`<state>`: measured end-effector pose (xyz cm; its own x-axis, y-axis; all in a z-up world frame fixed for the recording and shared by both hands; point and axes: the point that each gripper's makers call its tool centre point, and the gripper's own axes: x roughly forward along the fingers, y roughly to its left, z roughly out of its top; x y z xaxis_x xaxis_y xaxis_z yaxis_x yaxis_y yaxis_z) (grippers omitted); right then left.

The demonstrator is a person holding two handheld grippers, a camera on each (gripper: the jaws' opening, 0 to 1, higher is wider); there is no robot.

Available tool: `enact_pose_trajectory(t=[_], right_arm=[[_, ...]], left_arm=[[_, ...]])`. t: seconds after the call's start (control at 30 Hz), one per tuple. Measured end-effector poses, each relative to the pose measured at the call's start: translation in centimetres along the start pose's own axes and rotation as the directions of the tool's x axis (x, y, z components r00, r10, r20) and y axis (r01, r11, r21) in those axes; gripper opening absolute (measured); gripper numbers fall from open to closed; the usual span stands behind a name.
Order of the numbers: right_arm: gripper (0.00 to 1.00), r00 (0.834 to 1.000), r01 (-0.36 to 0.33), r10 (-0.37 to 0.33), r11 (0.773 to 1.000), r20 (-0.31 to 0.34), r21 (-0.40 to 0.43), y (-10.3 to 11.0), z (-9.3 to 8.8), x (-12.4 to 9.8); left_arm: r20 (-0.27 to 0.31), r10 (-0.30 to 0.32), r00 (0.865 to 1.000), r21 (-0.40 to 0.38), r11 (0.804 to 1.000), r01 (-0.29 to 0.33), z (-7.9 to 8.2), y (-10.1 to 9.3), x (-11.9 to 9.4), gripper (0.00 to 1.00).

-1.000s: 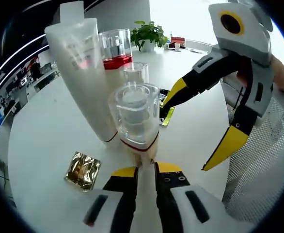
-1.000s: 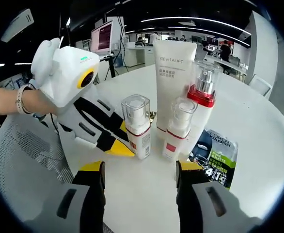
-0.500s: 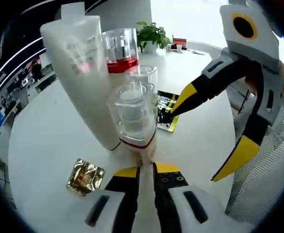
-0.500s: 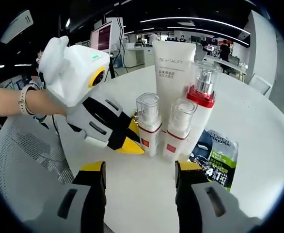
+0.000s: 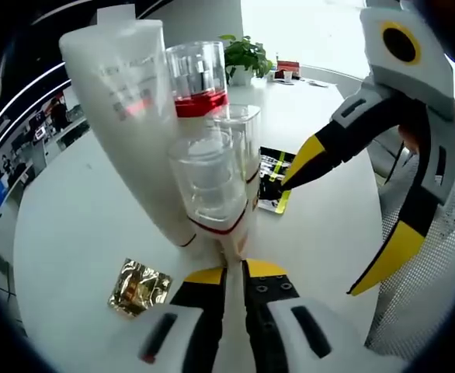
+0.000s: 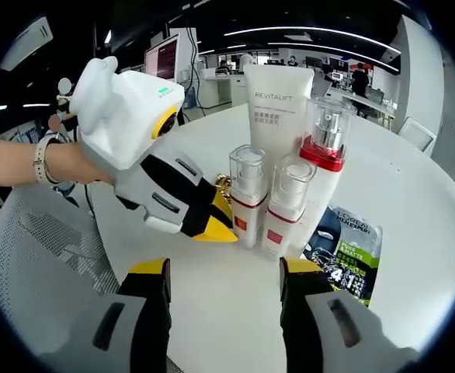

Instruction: Arrange the skincare products in the storage area until every visible bottle or jar stands upright without overlapping.

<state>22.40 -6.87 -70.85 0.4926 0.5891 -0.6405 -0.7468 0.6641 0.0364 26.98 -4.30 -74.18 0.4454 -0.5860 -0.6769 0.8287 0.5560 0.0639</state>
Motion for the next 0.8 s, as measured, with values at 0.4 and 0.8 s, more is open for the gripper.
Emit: enact_pose_trajectory(t=[0.4, 0.8], right_arm=[[0.57, 1.000, -0.003, 0.003, 1.000, -0.006, 0.003, -0.03, -0.11, 0.09], [0.56, 1.000, -0.006, 0.006, 1.000, -0.010, 0.002, -0.06, -0.16, 0.20]], left_arm=[[-0.003, -0.006, 1.000, 0.002, 1.000, 0.006, -0.02, 0.04, 0.39, 0.06], [-0.001, -0.014, 1.000, 0.022, 1.000, 0.014, 0.09, -0.05, 0.62, 0.04]])
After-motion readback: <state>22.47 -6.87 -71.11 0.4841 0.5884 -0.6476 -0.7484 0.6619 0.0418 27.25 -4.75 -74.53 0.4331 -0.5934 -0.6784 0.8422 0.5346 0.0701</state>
